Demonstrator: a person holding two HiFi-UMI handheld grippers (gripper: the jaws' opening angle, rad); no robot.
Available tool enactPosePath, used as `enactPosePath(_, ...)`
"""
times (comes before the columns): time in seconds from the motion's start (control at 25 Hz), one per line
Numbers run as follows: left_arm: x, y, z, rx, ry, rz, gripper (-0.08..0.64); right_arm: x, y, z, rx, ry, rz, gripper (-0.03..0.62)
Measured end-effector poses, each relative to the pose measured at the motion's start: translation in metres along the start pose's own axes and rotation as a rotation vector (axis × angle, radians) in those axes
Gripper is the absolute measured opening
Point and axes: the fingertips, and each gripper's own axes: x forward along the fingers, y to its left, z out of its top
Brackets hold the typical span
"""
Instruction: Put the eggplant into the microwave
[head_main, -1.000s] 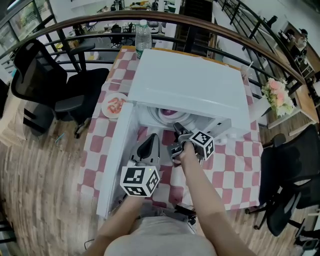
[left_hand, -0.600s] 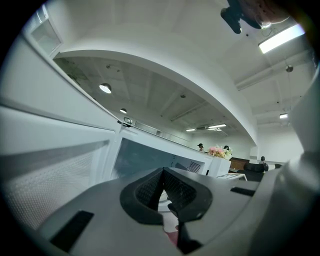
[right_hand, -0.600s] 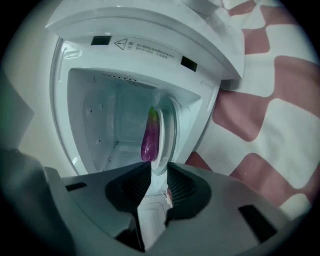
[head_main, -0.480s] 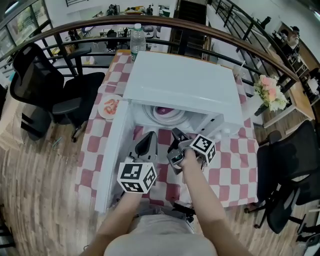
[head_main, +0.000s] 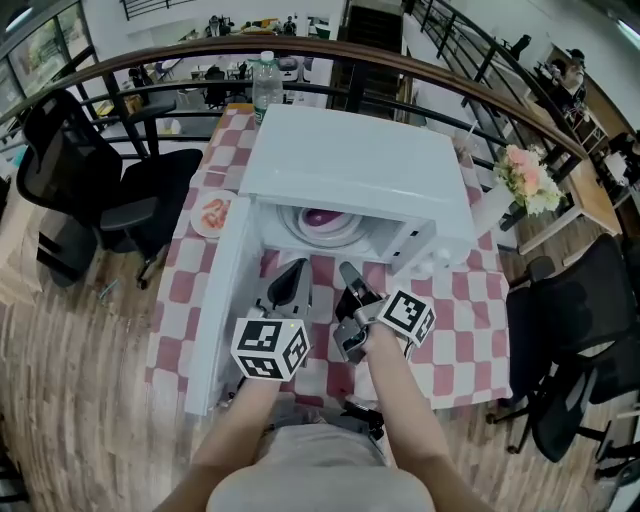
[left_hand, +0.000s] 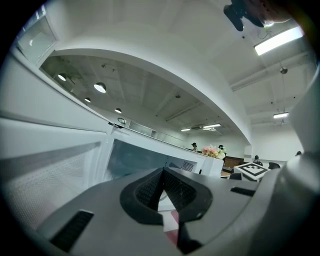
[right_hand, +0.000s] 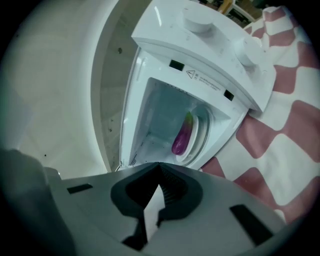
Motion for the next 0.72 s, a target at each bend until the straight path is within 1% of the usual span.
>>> enactPosePath(0.16,-0.001,-0.007,0.000,0.020,-0.001,-0.019,0.003,-0.013,0.018,0.000,-0.140,-0.027,0.027,0.025)
enactPosePath(0.36,-0.002,-0.011,-0.003,0.028,0.001,-0.031,0.003,-0.021,0.033,-0.007,-0.377,-0.036,0.006,0.025)
enactPosePath(0.56,-0.003,-0.016,-0.007,0.043,0.006,-0.042,0.003,-0.028,0.053,-0.009,-0.605,-0.087,0.024,0.024)
enactPosePath(0.72,-0.003,-0.017,-0.007,0.055,0.006,-0.047,0.003,-0.033,0.064,-0.009,-0.698,-0.146,0.045,0.023)
